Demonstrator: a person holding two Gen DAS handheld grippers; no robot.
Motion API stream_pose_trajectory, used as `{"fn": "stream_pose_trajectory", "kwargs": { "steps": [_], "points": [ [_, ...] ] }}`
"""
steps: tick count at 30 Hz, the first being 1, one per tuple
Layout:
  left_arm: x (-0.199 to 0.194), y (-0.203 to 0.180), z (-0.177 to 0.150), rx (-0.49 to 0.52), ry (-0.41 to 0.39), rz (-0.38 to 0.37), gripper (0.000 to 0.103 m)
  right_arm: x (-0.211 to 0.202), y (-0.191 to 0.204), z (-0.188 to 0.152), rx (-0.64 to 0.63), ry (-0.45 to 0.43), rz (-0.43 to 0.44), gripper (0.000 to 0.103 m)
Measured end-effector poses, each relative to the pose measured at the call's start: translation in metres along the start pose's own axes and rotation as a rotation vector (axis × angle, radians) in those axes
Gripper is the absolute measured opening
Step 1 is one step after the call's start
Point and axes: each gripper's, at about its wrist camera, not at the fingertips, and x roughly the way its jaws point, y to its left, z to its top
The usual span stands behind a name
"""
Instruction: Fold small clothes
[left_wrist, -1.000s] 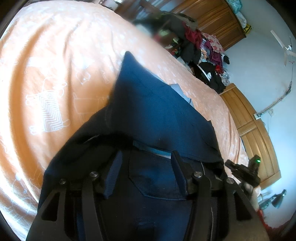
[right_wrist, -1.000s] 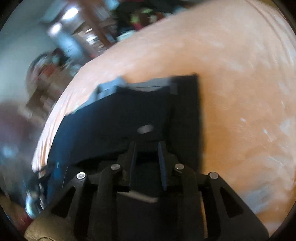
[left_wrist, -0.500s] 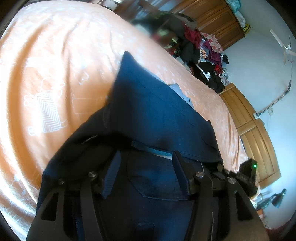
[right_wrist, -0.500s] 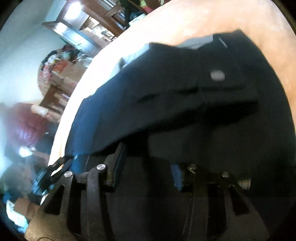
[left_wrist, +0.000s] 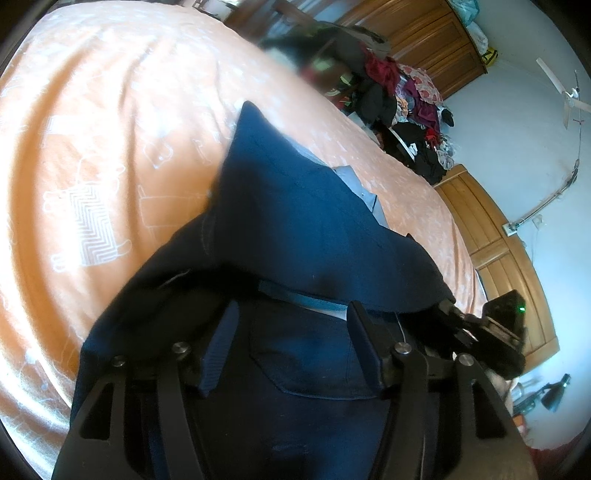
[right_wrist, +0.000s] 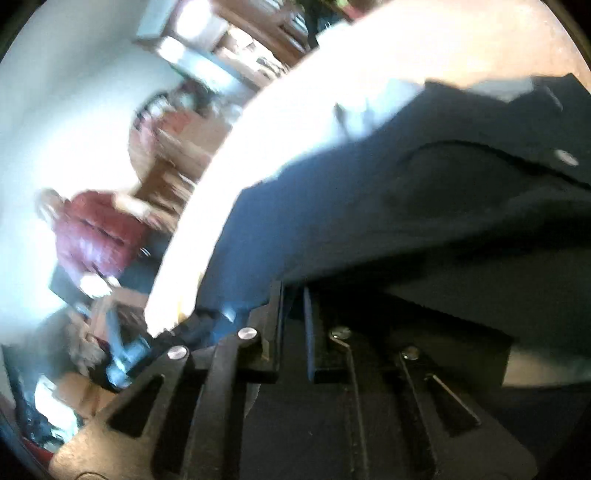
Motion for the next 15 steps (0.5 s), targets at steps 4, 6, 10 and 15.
{"fn": "stream_pose_trajectory", "kwargs": {
  "steps": [4,6,10,15],
  "points": [
    [0.000,0.000,0.000,0.001,0.000,0.000,0.064,0.003,-0.019,-0.017,0.053,0.098,-0.027,0.026],
    [0.000,0.000,0.000,0.001,0.000,0.000,0.064,-0.011,-0.011,-0.018,0.019,0.114,-0.013,0.043],
    [-0.001,-0.001,-0.001,0.002,0.000,-0.012,0.066,-0.062,0.011,0.017,-0.111,0.041,0.061,0.051],
    [-0.001,-0.003,-0.001,0.007,0.001,-0.019,0.068,-0.071,-0.003,0.138,-0.303,-0.021,-0.217,0.064]
  ]
}}
